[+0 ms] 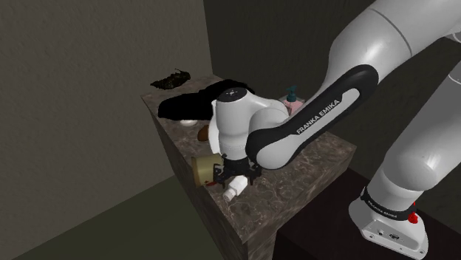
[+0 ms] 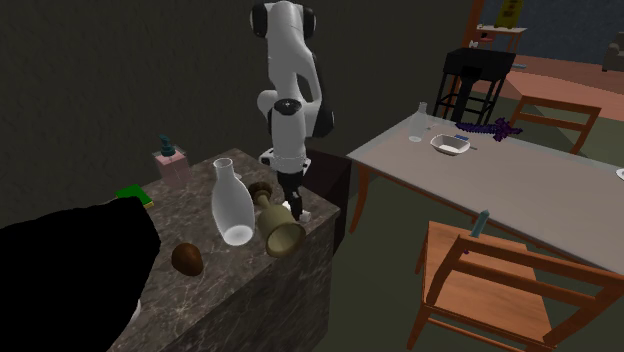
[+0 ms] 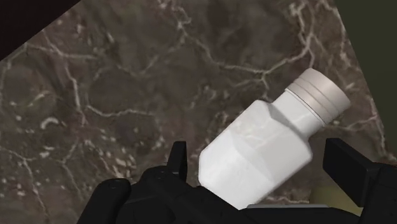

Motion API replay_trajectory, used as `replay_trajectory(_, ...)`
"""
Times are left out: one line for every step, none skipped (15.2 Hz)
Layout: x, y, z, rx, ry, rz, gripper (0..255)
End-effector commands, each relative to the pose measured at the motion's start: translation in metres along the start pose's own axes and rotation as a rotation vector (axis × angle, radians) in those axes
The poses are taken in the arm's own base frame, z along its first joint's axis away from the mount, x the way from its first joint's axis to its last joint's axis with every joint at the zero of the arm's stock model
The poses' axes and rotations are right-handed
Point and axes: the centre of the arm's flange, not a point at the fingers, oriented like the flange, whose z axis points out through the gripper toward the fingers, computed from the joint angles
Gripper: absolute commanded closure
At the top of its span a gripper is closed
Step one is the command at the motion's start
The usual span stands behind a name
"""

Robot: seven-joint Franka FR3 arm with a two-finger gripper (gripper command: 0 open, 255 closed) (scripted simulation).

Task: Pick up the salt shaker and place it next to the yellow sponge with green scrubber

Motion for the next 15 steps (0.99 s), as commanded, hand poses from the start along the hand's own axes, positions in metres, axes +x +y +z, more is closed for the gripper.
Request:
replay_trajectory(0.0021,0.0014,0.0143,-0.002,0.000,0.003,0)
replay_trajectory(0.0021,0.0014,0.0143,-0.002,0.000,0.003,0)
replay_trajectory(0.0021,0.0014,0.0143,-0.002,0.000,0.003,0)
replay_trajectory(0.0021,0.0014,0.0143,-0.002,0.000,0.003,0)
replay_trajectory(0.0021,0.0014,0.0143,-0.002,0.000,0.003,0)
replay_trajectory(0.0021,0.0014,0.0143,-0.002,0.000,0.003,0)
replay_trajectory(0.0021,0.0014,0.0143,-0.002,0.000,0.003,0)
replay_trajectory(0.0021,0.0014,0.0143,-0.002,0.000,0.003,0)
replay_trajectory(0.0021,0.0014,0.0143,-0.002,0.000,0.003,0)
replay_trajectory(0.0031,0.0020,0.0158,-0.002,-0.001,0.003,255)
replay_trajectory(0.0033,0.0001,0.0169,-0.002,-0.001,0.003,255)
replay_trajectory(0.0024,0.0015,0.0141,-0.002,-0.001,0.003,255)
replay_trajectory(0.0023,0.0031,0.0127,-0.002,-0.001,0.003,255)
replay_trajectory(0.0028,0.0033,0.0136,-0.002,-0.001,0.003,255)
replay_trajectory(0.0021,0.0029,0.0130,-0.002,-0.001,0.003,255)
